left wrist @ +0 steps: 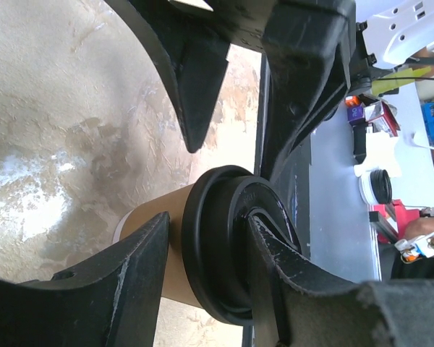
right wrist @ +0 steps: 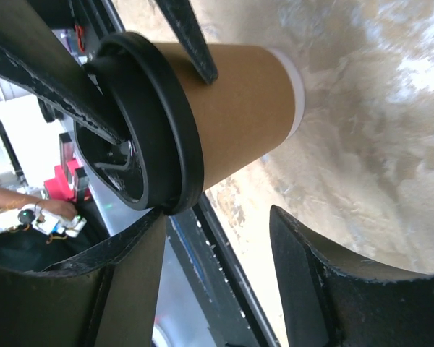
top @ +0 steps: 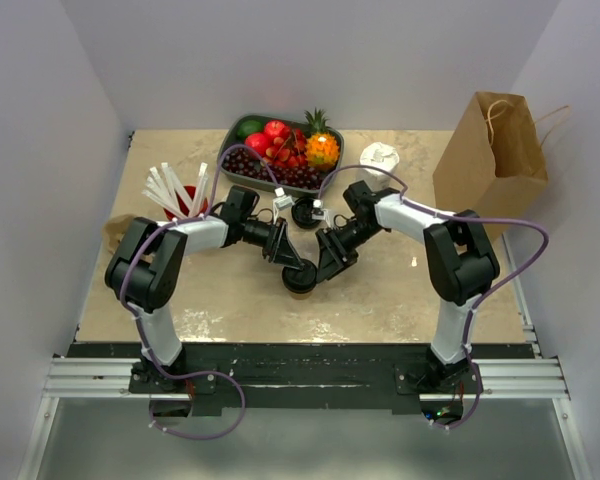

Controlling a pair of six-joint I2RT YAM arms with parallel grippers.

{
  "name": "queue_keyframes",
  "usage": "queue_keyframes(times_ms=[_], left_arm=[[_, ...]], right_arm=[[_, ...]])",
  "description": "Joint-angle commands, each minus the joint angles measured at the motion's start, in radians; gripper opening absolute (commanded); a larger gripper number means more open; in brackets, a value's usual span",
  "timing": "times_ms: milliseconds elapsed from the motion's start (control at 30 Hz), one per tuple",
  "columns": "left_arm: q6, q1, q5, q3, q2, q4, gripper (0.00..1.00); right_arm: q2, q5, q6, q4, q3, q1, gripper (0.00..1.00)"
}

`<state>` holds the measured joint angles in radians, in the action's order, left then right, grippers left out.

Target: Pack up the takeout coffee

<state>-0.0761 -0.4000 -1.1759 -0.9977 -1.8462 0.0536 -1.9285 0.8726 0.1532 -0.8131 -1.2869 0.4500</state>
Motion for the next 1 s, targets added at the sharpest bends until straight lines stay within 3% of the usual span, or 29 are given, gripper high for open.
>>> queue_keyframes(times_ms=[0,133,367,467,633,967], left_arm=[[0.085,-0.003,0.308,0.054,-0.102,0.072,0.49],[0.099,-0.003,0.282,0.057,-0.096,0.074,0.49],[0.122,0.013,0.107,0.025,-0.021,0.046,0.51],[0.127,0.02,0.07,-0.019,-0.008,0.058,0.56],[0.11,0.03,0.076,-0.058,0.021,0.058,0.65],[0.016,0.053,0.02,-0.039,0.151,0.008,0.68]], right_arm=[[-0.121,-0.514,0.109,0.083,0.075,0.053,0.59],[-0.113,-0.459,0.095,0.074,0.038,0.05,0.59],[0.017,-0.241,0.15,0.023,-0.038,0.038,0.63],[0.065,-0.172,0.178,0.023,-0.048,0.036,0.66],[0.033,-0.092,0.189,-0.001,-0.091,0.033,0.66],[-0.001,-0.026,0.229,-0.04,-0.14,0.024,0.67]])
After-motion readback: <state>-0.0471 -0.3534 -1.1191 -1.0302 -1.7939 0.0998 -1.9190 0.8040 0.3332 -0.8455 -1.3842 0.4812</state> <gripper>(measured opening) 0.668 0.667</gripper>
